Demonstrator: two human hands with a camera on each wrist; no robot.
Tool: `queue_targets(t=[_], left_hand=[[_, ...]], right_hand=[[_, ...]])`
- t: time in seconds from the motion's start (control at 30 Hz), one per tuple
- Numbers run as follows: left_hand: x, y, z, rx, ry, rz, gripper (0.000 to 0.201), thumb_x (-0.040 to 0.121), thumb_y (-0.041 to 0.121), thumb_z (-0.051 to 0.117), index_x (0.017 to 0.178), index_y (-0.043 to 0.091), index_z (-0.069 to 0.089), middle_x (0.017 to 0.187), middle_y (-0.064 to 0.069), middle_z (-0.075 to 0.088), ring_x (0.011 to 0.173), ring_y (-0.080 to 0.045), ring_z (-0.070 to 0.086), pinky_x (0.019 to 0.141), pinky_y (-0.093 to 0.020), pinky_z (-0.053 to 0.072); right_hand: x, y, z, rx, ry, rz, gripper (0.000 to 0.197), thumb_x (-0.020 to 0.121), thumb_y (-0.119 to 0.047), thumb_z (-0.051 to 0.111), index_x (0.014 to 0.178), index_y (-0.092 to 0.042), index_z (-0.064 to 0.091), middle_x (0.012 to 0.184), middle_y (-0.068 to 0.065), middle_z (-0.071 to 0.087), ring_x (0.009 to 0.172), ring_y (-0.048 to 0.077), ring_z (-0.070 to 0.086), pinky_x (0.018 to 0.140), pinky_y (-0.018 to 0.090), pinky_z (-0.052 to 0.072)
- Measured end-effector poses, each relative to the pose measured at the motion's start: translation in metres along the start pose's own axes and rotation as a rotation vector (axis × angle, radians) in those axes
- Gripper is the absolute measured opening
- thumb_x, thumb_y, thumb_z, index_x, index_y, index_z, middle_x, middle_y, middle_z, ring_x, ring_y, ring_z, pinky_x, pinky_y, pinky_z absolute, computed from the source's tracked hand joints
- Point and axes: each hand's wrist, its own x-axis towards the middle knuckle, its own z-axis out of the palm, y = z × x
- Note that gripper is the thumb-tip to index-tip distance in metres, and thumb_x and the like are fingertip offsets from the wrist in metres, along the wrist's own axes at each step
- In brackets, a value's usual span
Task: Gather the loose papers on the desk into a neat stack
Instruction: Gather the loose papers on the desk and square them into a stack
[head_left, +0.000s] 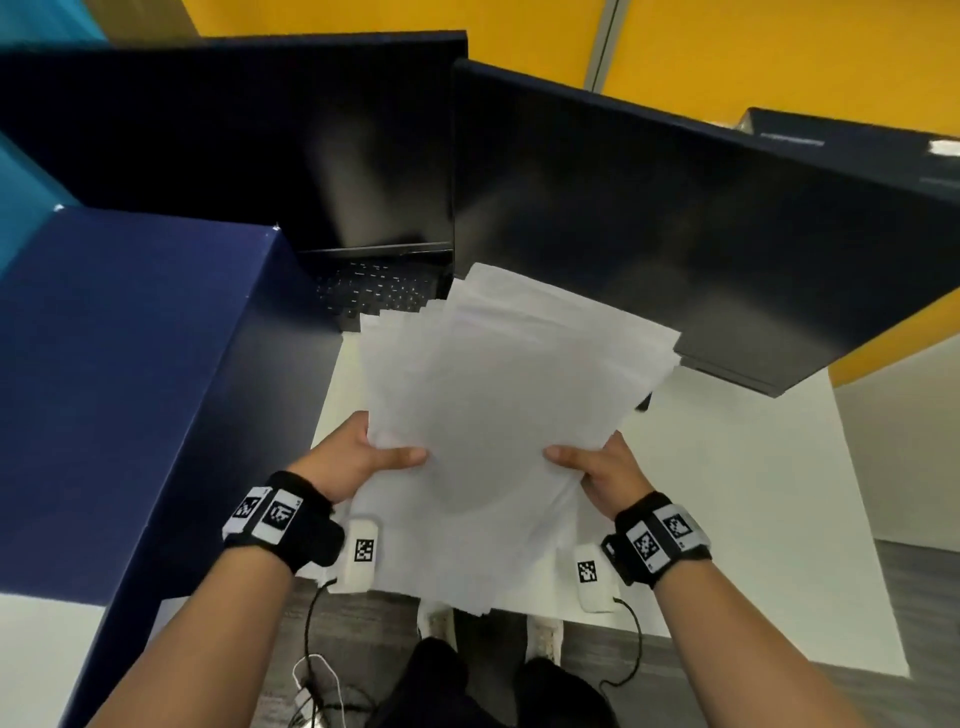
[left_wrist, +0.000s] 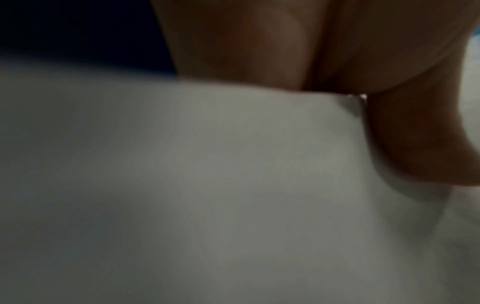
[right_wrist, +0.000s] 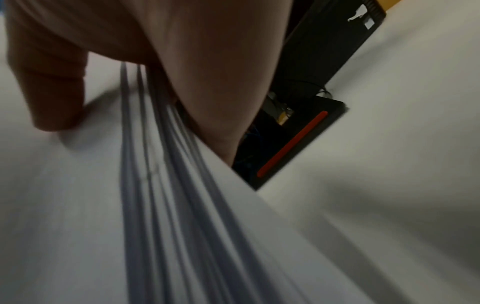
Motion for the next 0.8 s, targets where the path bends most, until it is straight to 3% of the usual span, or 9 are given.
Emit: queue_targets(t=[0.1, 0.2, 0.33, 0.5, 0.57, 0.63, 0.7, 0.77, 0.8], left_hand=[[-0.003, 0.032, 0.001, 0.017, -0.018, 0.109, 0.061, 0.06, 0.037, 0.093, 0.114, 0.016, 0.073, 0.118, -0.014, 0.074, 0.11, -0.033, 0.07, 0.096, -0.044, 0.054], [-0.002, 0.057, 0.011, -0.012, 0.005, 0.241, 0.056, 0.062, 0.038, 0.091, 0.113, 0.02, 0.075, 0.118, -0.013, 0.074, 0.109, -0.031, 0.071, 0.094, -0.044, 0.056], [0.004, 0.079, 0.029, 0.074, 0.259, 0.411, 0.038, 0.08, 0.022, 0.082, 0.115, 0.014, 0.072, 0.112, -0.004, 0.077, 0.107, -0.02, 0.072, 0.097, -0.044, 0.054], [0.016, 0.086, 0.051, 0.193, 0.484, 0.485, 0.03, 0.081, 0.024, 0.081, 0.108, 0.015, 0.072, 0.102, 0.007, 0.075, 0.102, -0.01, 0.072, 0.095, -0.027, 0.054], [0.017, 0.084, 0.059, 0.208, 0.48, 0.537, 0.024, 0.082, 0.019, 0.081, 0.103, 0.022, 0.07, 0.096, 0.02, 0.073, 0.097, 0.004, 0.07, 0.087, -0.01, 0.05], [0.018, 0.078, 0.065, 0.209, 0.472, 0.563, 0.025, 0.083, 0.013, 0.079, 0.094, 0.031, 0.066, 0.084, 0.028, 0.073, 0.087, 0.014, 0.067, 0.08, -0.002, 0.046], [0.021, 0.07, 0.064, 0.208, 0.467, 0.554, 0.02, 0.082, 0.022, 0.081, 0.079, 0.025, 0.062, 0.073, 0.019, 0.071, 0.072, 0.001, 0.066, 0.071, -0.003, 0.046], [0.024, 0.062, 0.065, 0.266, 0.469, 0.474, 0.04, 0.075, 0.039, 0.084, 0.067, 0.017, 0.052, 0.058, 0.001, 0.055, 0.052, -0.012, 0.048, 0.049, -0.009, 0.04], [0.028, 0.056, 0.066, 0.301, 0.459, 0.398, 0.047, 0.073, 0.039, 0.086, 0.058, 0.015, 0.048, 0.048, 0.003, 0.047, 0.042, -0.01, 0.039, 0.042, -0.012, 0.033]], right_hand=[[-0.013, -0.031, 0.003, 0.004, -0.032, -0.158, 0.052, 0.055, -0.021, 0.094, 0.103, -0.018, 0.075, 0.11, 0.016, 0.073, 0.107, 0.038, 0.068, 0.094, 0.048, 0.053], [-0.024, -0.067, 0.003, -0.114, -0.024, -0.261, 0.052, 0.059, -0.019, 0.092, 0.107, -0.017, 0.072, 0.107, 0.007, 0.075, 0.105, 0.026, 0.07, 0.092, 0.036, 0.055], [-0.033, -0.107, 0.006, -0.283, 0.119, -0.444, 0.034, 0.074, -0.007, 0.081, 0.106, -0.007, 0.07, 0.095, -0.011, 0.077, 0.093, 0.005, 0.072, 0.081, 0.016, 0.053], [-0.039, -0.122, 0.003, -0.367, 0.214, -0.588, 0.027, 0.081, -0.003, 0.076, 0.092, -0.027, 0.07, 0.09, -0.023, 0.076, 0.089, -0.002, 0.072, 0.082, 0.016, 0.052], [-0.04, -0.122, -0.001, -0.388, 0.226, -0.637, 0.033, 0.082, -0.001, 0.074, 0.096, -0.03, 0.068, 0.092, -0.029, 0.073, 0.091, -0.007, 0.069, 0.083, 0.011, 0.05], [-0.042, -0.118, -0.005, -0.406, 0.253, -0.647, 0.033, 0.083, -0.002, 0.074, 0.097, -0.031, 0.068, 0.093, -0.03, 0.073, 0.093, -0.008, 0.068, 0.084, 0.009, 0.048], [-0.042, -0.113, -0.011, -0.407, 0.263, -0.623, 0.03, 0.082, -0.007, 0.076, 0.098, -0.03, 0.068, 0.093, -0.03, 0.073, 0.093, -0.008, 0.068, 0.084, 0.008, 0.048], [-0.042, -0.106, -0.016, -0.383, 0.254, -0.549, 0.03, 0.079, -0.01, 0.079, 0.1, -0.029, 0.069, 0.095, -0.026, 0.074, 0.093, -0.006, 0.069, 0.084, 0.009, 0.049], [-0.04, -0.102, -0.019, -0.371, 0.232, -0.501, 0.033, 0.077, -0.01, 0.081, 0.101, -0.027, 0.069, 0.098, -0.021, 0.076, 0.095, -0.001, 0.071, 0.085, 0.013, 0.052]])
